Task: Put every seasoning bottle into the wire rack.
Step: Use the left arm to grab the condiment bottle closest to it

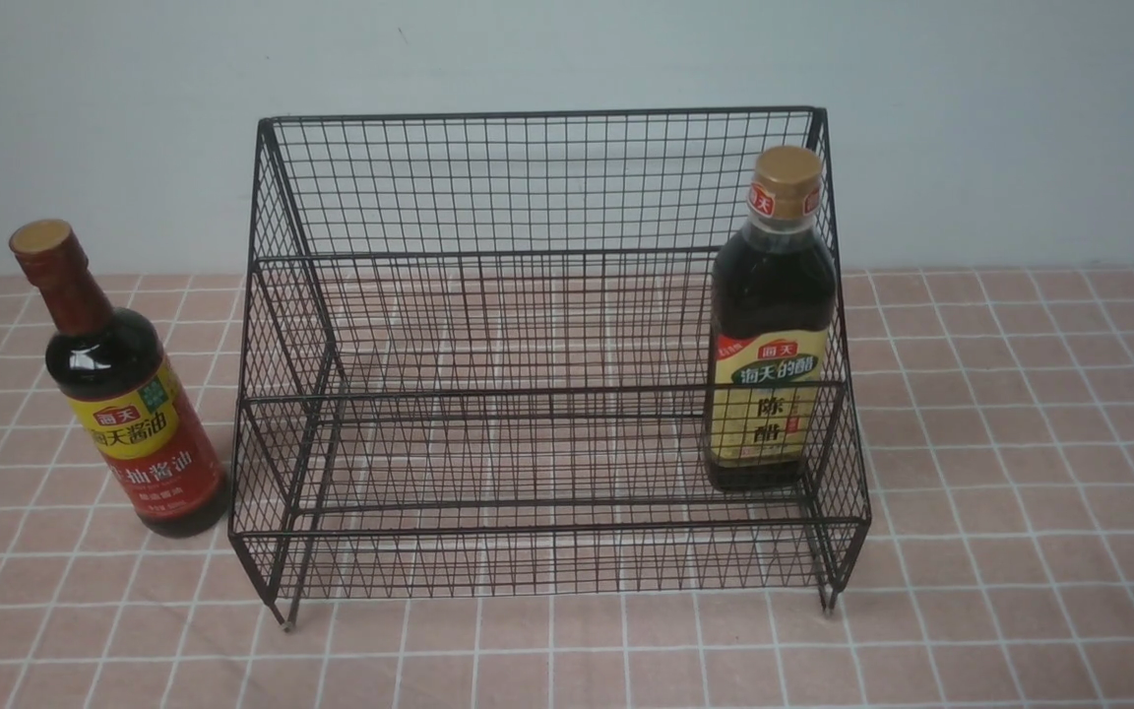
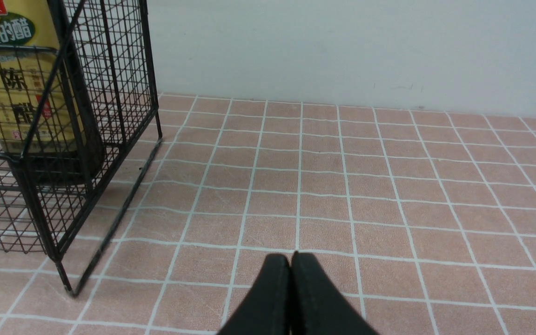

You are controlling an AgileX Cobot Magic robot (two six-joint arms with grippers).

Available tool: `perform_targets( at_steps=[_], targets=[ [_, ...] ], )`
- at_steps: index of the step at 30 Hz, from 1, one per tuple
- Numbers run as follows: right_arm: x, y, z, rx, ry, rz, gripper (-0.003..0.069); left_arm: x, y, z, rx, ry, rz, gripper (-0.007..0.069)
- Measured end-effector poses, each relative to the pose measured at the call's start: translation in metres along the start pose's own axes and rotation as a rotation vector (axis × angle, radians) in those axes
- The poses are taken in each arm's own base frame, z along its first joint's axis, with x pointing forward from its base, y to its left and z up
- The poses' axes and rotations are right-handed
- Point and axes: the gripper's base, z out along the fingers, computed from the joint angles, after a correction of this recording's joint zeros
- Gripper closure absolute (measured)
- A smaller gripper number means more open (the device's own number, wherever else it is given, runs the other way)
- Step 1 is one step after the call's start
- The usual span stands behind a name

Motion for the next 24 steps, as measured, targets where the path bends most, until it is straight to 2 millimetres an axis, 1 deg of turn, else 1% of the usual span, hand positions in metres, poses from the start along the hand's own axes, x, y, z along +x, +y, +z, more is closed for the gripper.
perform_targets(
  at_steps=[1, 3, 4, 5, 6, 7, 8, 9, 11, 12, 13, 14, 15, 16, 19, 21, 24],
  targets=[
    [0.0, 0.0, 0.0, 0.0, 0.0, 0.0, 0.0672, 0.001, -0.002, 0.025, -0.009, 0.051, 0.006, 0.0592],
    [0.0, 0.0, 0.0, 0.0, 0.0, 0.0, 0.0672, -0.001, -0.003, 0.042, -0.014, 0.066, 0.007, 0.0555],
    [0.0, 0.0, 0.0, 0.0, 0.0, 0.0, 0.0672, 0.001, -0.003, 0.043, -0.015, 0.076, 0.008, 0.055],
    [0.0, 0.0, 0.0, 0.0, 0.0, 0.0, 0.0672, 0.002, -0.004, 0.064, -0.021, 0.101, 0.012, 0.0484],
    [0.0, 0.0, 0.0, 0.0, 0.0, 0.0, 0.0672, 0.001, -0.005, 0.072, -0.021, 0.107, 0.015, 0.0452],
    [0.0, 0.0, 0.0, 0.0, 0.0, 0.0, 0.0672, 0.002, -0.005, 0.076, -0.021, 0.112, 0.017, 0.0434],
    [0.0, 0.0, 0.0, 0.0, 0.0, 0.0, 0.0672, 0.005, -0.006, 0.089, -0.023, 0.136, 0.025, 0.0366],
    [0.0, 0.0, 0.0, 0.0, 0.0, 0.0, 0.0672, 0.005, -0.006, 0.092, -0.023, 0.14, 0.027, 0.0335],
    [0.0, 0.0, 0.0, 0.0, 0.0, 0.0, 0.0672, 0.007, -0.007, 0.105, -0.024, 0.152, 0.036, 0.025],
    [0.0, 0.0, 0.0, 0.0, 0.0, 0.0, 0.0672, 0.011, -0.007, 0.115, -0.027, 0.171, 0.037, 0.0166],
    [0.0, 0.0, 0.0, 0.0, 0.0, 0.0, 0.0672, 0.013, -0.007, 0.121, -0.031, 0.183, 0.033, 0.0118],
    [0.0, 0.0, 0.0, 0.0, 0.0, 0.0, 0.0672, 0.016, -0.007, 0.125, -0.036, 0.193, 0.028, 0.0082],
    [0.0, 0.0, 0.0, 0.0, 0.0, 0.0, 0.0672, 0.019, -0.006, 0.128, -0.04, 0.204, 0.025, 0.0065],
    [0.0, 0.0, 0.0, 0.0, 0.0, 0.0, 0.0672, 0.025, -0.005, 0.134, -0.056, 0.22, 0.007, 0.0009],
    [0.0, 0.0, 0.0, 0.0, 0.0, 0.0, 0.0672, 0.04, -0.001, 0.144, -0.105, 0.247, -0.006, -0.0046],
    [0.0, 0.0, 0.0, 0.0, 0.0, 0.0, 0.0672, 0.045, 0.001, 0.147, -0.121, 0.25, 0.004, -0.0049],
    [0.0, 0.0, 0.0, 0.0, 0.0, 0.0, 0.0672, 0.058, 0.004, 0.152, -0.148, 0.274, 0.016, -0.0052]
  ],
)
